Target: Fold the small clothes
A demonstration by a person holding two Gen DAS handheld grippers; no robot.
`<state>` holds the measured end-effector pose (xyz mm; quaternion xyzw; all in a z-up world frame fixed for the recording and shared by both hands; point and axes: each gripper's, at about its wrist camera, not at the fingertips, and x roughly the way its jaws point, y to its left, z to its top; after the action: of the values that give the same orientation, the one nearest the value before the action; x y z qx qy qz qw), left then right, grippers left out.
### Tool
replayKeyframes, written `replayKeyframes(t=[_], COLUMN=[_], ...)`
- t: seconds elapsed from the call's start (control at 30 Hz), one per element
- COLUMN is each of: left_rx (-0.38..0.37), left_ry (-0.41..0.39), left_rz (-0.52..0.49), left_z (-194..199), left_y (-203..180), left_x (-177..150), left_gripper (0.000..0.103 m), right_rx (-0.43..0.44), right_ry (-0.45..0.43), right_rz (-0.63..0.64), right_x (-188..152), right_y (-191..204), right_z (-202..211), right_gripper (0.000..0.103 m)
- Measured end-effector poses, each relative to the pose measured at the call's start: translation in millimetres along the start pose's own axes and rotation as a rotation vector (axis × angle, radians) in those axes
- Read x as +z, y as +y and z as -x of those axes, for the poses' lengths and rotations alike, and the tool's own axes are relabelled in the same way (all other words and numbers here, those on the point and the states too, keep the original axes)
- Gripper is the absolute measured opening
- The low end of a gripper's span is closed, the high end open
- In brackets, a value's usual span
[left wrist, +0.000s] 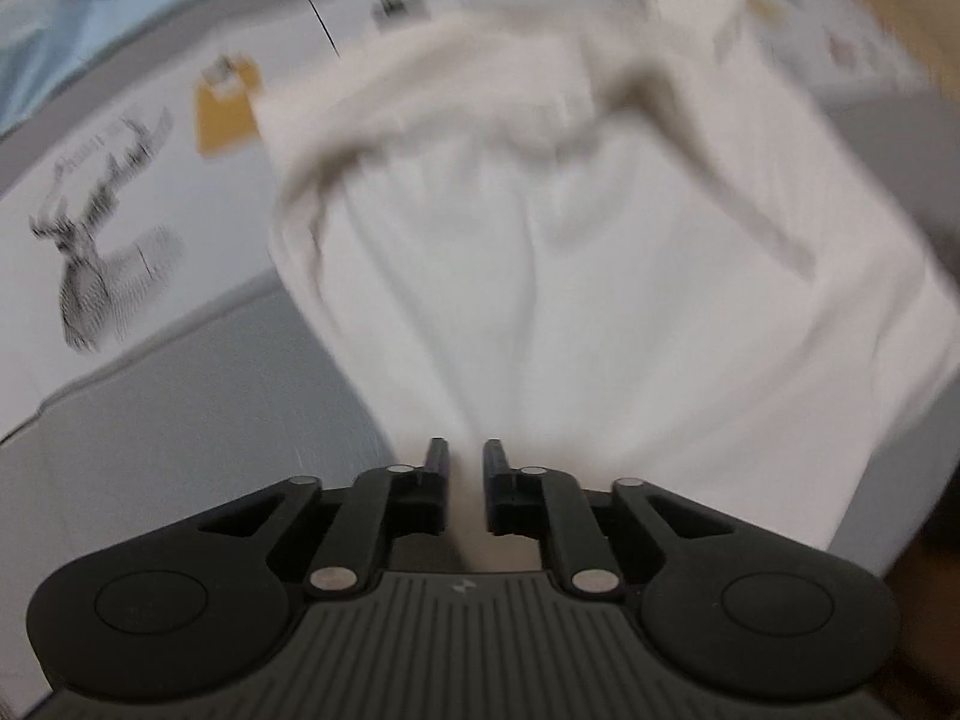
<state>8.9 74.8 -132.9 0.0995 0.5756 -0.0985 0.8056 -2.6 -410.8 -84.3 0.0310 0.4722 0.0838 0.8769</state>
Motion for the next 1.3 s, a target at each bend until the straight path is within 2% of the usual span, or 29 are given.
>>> replayKeyframes(t=[0.07, 0.17, 0.33, 0.37, 0.43, 0.5, 0.53, 0.57, 0.6, 0.67, 0.77, 0.83, 0.87, 0.9, 0.93, 0.97, 1.0, 1.07, 1.1, 1.13, 1.2, 1.27, 1.3], left_rx=[-0.005, -0.022, -0.118, -0.138, -0.170, -0.184, -0.189, -0.192, -0.196, -0.203, -0.246, -0.312, -0.334, -0.329, -0.306, -0.280, -0.254, -0.215, -0.193, -0.185, -0.192, -0.198, -0.198], left_ry=[-0.073, -0.121, -0.196, -0.206, -0.221, -0.230, -0.231, -0.229, -0.228, -0.235, -0.286, -0.347, -0.375, -0.391, -0.391, -0.374, -0.349, -0.307, -0.292, -0.288, -0.292, -0.299, -0.307], left_rz=[0.056, 0.099, 0.148, 0.149, 0.137, 0.115, 0.104, 0.097, 0.094, 0.089, 0.077, 0.047, 0.021, -0.006, -0.035, -0.056, -0.070, -0.076, -0.085, -0.094, -0.113, -0.122, -0.122], left_z=[8, 12, 11, 12, 13, 11, 10, 8, 6, 4, 8, 15, 16, 15, 11, 5, -4, -18, -24, -26, -26, -24, -23], left_y=[3, -5, -23, -29, -42, -52, -58, -62, -64, -69, -75, -81, -86, -92, -98, -102, -105, -107, -109, -108, -106, -103, -100], left_x=[11, 28, 53, 57, 60, 65, 67, 70, 71, 76, 84, 87, 88, 89, 90, 92, 94, 96, 97, 98, 97, 97, 96], left_gripper=[0.021, 0.021, 0.021, 0.021, 0.021, 0.021, 0.022, 0.023, 0.026, 0.031, 0.043, 0.062, 0.066, 0.071, 0.071, 0.071, 0.071, 0.070, 0.070, 0.070, 0.070, 0.070, 0.070], right_rx=[0.085, 0.166, 0.143, 0.136, 0.122, 0.088, 0.096, 0.118, 0.149, 0.191, 0.351, 0.475, 0.516, 0.518, 0.495, 0.440, 0.385, 0.297, 0.276, 0.263, 0.232, 0.260, 0.292], right_ry=[-0.064, -0.072, 0.029, 0.037, 0.041, 0.056, 0.061, 0.072, 0.075, 0.022, -0.090, -0.152, -0.188, -0.211, -0.217, -0.209, -0.193, -0.132, -0.092, -0.067, -0.025, 0.020, 0.031], right_rz=[-0.048, -0.026, 0.119, 0.147, 0.176, 0.220, 0.234, 0.242, 0.251, 0.279, 0.208, 0.105, 0.069, 0.054, 0.048, 0.053, 0.053, 0.043, 0.041, 0.047, 0.089, 0.102, 0.103], right_x=[11, 25, 27, 29, 30, 27, 26, 25, 26, 28, 48, 62, 69, 73, 78, 80, 80, 77, 74, 70, 63, 60, 61], right_y=[13, 43, 91, 99, 110, 118, 119, 122, 126, 133, 136, 130, 127, 125, 123, 122, 120, 113, 109, 108, 108, 110, 114], right_z=[-4, -32, -90, -100, -117, -131, -135, -138, -139, -129, -102, -84, -76, -72, -72, -76, -83, -105, -117, -127, -144, -153, -155], right_gripper=[0.027, 0.030, 0.036, 0.039, 0.050, 0.050, 0.043, 0.031, 0.005, 0.000, 0.000, 0.000, 0.000, 0.000, 0.000, 0.000, 0.004, 0.022, 0.044, 0.056, 0.055, 0.030, 0.006])
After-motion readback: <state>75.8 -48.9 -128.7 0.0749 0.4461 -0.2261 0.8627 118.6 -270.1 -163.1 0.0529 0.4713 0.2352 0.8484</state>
